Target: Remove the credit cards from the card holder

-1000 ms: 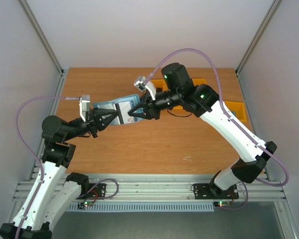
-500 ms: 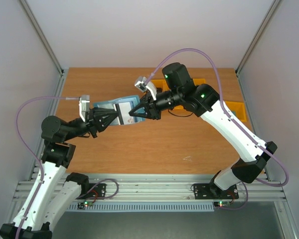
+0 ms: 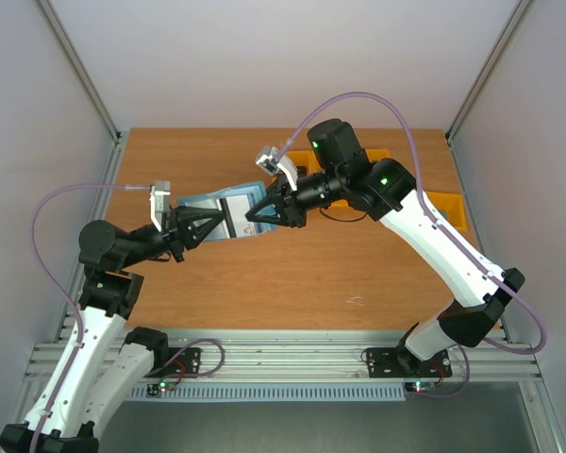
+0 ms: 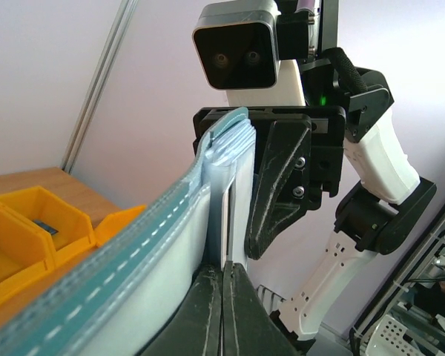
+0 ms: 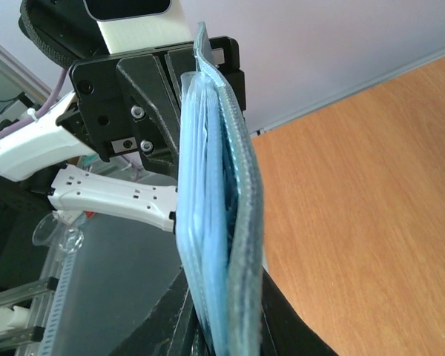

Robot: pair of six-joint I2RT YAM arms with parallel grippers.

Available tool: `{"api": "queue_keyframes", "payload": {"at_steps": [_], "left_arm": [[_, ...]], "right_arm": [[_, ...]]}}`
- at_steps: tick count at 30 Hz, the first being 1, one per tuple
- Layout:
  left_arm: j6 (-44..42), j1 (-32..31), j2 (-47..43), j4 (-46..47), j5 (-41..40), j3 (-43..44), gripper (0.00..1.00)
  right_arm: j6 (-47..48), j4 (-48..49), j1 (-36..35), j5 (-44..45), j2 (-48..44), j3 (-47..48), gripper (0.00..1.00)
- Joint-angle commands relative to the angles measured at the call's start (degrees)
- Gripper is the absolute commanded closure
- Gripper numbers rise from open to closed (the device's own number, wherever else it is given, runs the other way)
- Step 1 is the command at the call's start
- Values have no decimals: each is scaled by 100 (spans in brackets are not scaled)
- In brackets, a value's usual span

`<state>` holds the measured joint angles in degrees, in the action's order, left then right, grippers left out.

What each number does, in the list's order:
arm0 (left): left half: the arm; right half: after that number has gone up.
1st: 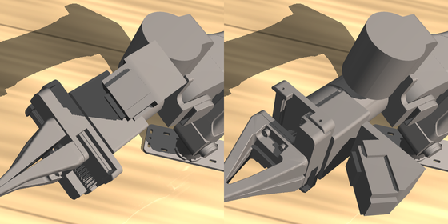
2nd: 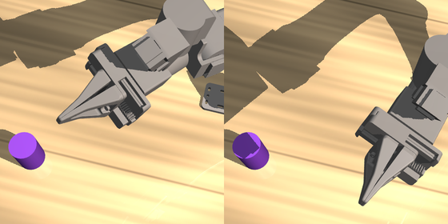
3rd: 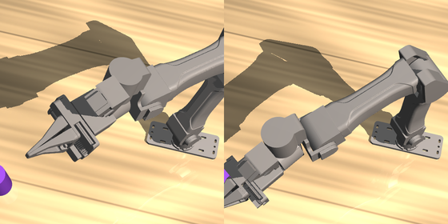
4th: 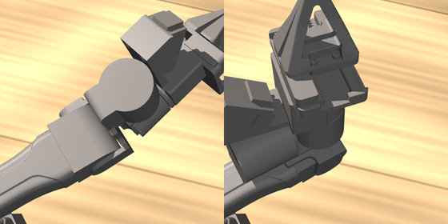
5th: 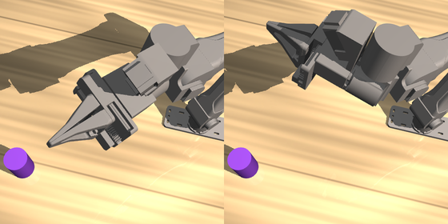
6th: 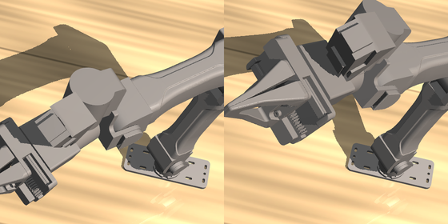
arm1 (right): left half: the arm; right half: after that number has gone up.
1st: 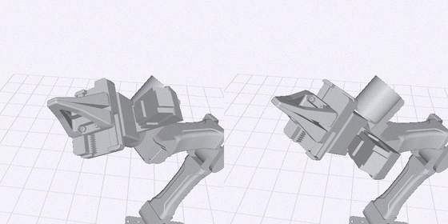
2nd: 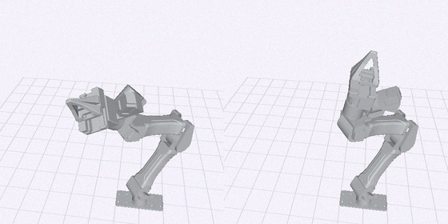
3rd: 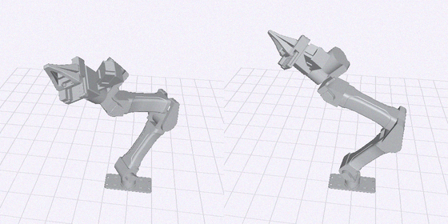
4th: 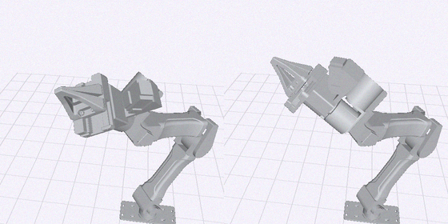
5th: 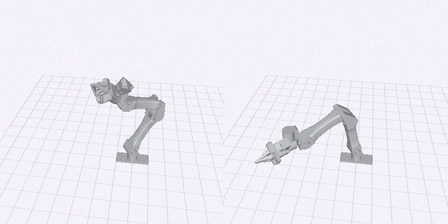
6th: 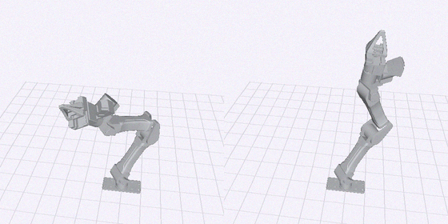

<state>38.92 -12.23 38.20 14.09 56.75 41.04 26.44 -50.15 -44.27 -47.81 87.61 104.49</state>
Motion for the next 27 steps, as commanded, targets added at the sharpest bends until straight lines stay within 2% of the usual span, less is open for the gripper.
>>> {"api": "queue_keyframes", "payload": {"at_steps": [1, 4, 7, 14, 23, 27], "left_arm": [[-11, 36, -32, 284, 113, -58, 100], [-32, 39, -50, 222, 54, -60, 100], [-83, 60, -61, 154, -131, -72, 100], [-262, 95, -111, -19, -288, -74, 100], [-397, 133, -152, -153, -218, -106, 100], [-470, 142, -158, -234, -198, -106, 100]], "right_arm": [[101, -27, 63, -149, -33, 84, 98], [103, -56, 112, -95, -70, 44, 86], [140, -97, 129, -69, -104, 24, 84], [245, -249, 153, 10, -142, -21, 85], [349, -431, 231, -70, -205, -26, 98], [415, -525, 283, -71, -248, -37, 99]]}}
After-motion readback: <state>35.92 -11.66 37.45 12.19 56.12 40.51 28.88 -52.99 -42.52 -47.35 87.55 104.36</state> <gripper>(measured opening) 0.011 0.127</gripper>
